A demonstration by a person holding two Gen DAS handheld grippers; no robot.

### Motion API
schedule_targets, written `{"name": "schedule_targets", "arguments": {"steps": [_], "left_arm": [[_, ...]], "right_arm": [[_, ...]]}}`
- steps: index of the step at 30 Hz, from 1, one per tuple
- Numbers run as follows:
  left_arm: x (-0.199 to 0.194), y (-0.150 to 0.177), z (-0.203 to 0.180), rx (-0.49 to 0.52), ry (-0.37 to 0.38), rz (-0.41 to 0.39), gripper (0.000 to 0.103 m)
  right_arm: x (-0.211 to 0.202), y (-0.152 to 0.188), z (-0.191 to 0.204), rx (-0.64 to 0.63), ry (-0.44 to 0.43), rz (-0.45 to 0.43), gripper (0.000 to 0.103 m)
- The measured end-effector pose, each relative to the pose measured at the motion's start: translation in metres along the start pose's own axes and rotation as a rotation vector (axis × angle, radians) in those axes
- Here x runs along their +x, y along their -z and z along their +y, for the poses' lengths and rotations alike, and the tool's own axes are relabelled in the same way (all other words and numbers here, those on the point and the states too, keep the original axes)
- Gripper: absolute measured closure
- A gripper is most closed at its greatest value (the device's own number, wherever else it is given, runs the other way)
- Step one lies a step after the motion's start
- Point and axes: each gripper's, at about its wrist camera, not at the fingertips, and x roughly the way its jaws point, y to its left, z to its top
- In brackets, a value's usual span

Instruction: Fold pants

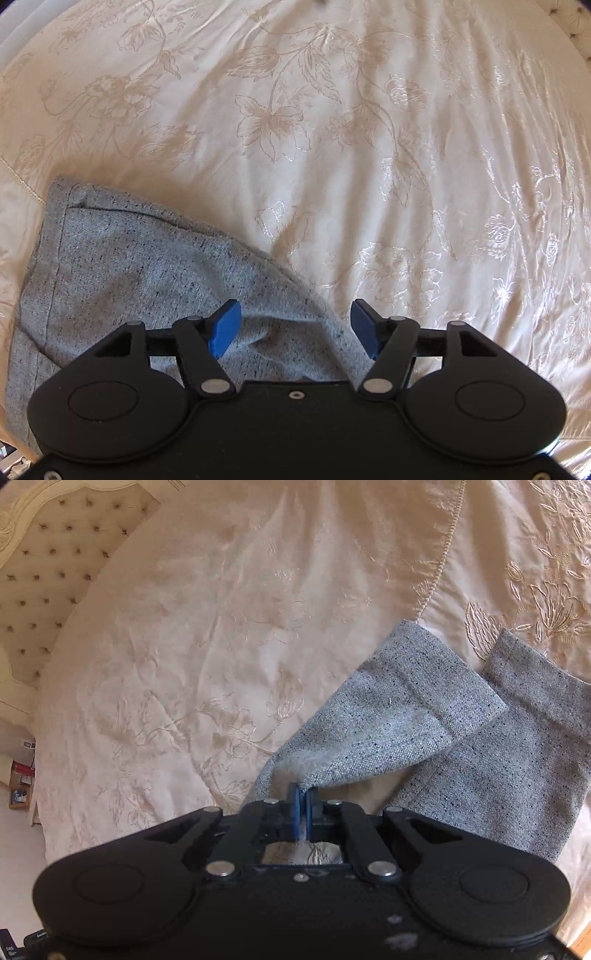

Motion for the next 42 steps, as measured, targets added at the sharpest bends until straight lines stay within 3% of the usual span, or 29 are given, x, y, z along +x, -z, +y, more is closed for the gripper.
{"name": "schedule_targets", "arguments": {"steps": [6,7,8,9,10,12,15,19,22,25,28,31,34,38,42], "left_arm": [[0.046,-0.017,-0.017,0.065,-0.071,0.14,0.034],[0.054,-0.017,-0.019,0.08,-0.088,0.164,0.038],[0.062,-0.015,-0.02,0.086,-0.096,0.187,0.044],[0.068,-0.014,-0.017,0.074,-0.078,0.205,0.076],[0.07,-0.013,-0.014,0.047,-0.049,0.217,0.093],[0.059,-0.011,-0.007,0.005,-0.013,0.18,0.096],[0.025,-0.004,-0.006,0.032,0.024,0.09,0.097],[-0.053,0.02,0.001,0.071,0.096,-0.094,0.098],[-0.109,0.059,0.024,0.07,0.169,-0.207,0.098],[-0.137,0.111,0.056,0.065,0.176,-0.249,0.098],[-0.121,0.163,0.082,0.037,0.106,-0.174,0.097],[-0.068,0.201,0.096,-0.023,0.006,-0.043,0.098],[-0.02,0.224,0.1,-0.064,-0.072,0.028,0.098],[-0.006,0.218,0.093,-0.101,-0.101,0.02,0.098],[-0.035,0.208,0.076,-0.044,-0.075,-0.099,0.098]], "right_arm": [[-0.003,0.006,0.004,-0.024,0.029,-0.012,0.098],[-0.003,0.006,0.004,-0.027,0.032,-0.012,0.098],[-0.004,0.007,0.005,-0.031,0.038,-0.013,0.098],[-0.003,0.007,0.006,-0.035,0.044,-0.014,0.098],[-0.003,0.006,0.007,-0.041,0.049,-0.014,0.098],[-0.002,0.002,0.011,-0.06,0.062,-0.008,0.098],[-0.004,-0.007,0.022,-0.101,0.048,-0.009,0.098],[-0.022,-0.021,0.044,-0.17,-0.026,-0.056,0.098],[-0.058,-0.025,0.053,-0.232,-0.11,-0.128,0.098],[-0.094,-0.018,0.038,-0.286,-0.153,-0.144,0.098],[-0.104,-0.001,0.002,-0.286,-0.127,-0.088,0.099],[-0.083,0.024,-0.044,-0.272,-0.01,0.014,0.099],[-0.052,0.042,-0.078,-0.261,0.074,0.107,0.099],[-0.043,0.051,-0.09,-0.28,0.086,0.127,0.099],[-0.071,0.042,-0.072,-0.365,0.003,0.053,0.099]]}}
